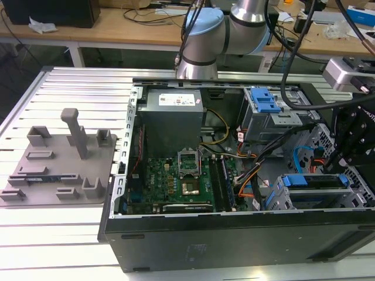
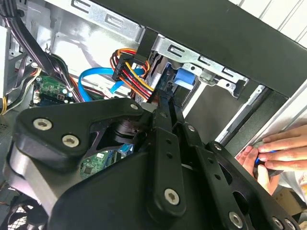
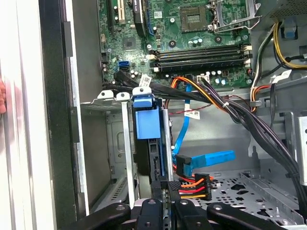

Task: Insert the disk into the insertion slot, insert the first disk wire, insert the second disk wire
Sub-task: 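Insert the first disk wire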

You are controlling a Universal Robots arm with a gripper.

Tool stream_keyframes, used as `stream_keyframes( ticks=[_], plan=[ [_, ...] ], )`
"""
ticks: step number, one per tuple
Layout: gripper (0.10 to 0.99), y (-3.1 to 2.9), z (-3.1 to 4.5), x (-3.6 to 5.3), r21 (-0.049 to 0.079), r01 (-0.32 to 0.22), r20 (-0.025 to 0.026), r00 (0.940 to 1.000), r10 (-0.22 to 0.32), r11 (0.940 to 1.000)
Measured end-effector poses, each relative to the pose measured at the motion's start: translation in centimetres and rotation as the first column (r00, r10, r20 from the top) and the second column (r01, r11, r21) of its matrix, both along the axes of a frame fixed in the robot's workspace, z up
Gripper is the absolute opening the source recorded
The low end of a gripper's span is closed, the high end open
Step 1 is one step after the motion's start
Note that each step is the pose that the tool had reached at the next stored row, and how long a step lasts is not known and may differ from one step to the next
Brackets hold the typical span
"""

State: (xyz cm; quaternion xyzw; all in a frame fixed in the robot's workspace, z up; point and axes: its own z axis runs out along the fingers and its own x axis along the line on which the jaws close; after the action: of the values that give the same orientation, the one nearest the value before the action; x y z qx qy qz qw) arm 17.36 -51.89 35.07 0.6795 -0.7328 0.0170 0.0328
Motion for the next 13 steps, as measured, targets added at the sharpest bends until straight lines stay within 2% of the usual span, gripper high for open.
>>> stream_keyframes(
  ticks=[3,7,13],
  plan=[
    [0.165,-0.03,-0.01,0.00,0.000,0.003,0.0000,1.0000,-0.003,1.0000],
    [0.165,-0.13,-0.03,0.01,0.000,0.038,0.0000,0.9993,-0.038,0.9993],
    [0.165,-0.14,-0.04,0.01,0.000,0.029,-0.0001,0.9996,-0.029,0.9996]
  ],
)
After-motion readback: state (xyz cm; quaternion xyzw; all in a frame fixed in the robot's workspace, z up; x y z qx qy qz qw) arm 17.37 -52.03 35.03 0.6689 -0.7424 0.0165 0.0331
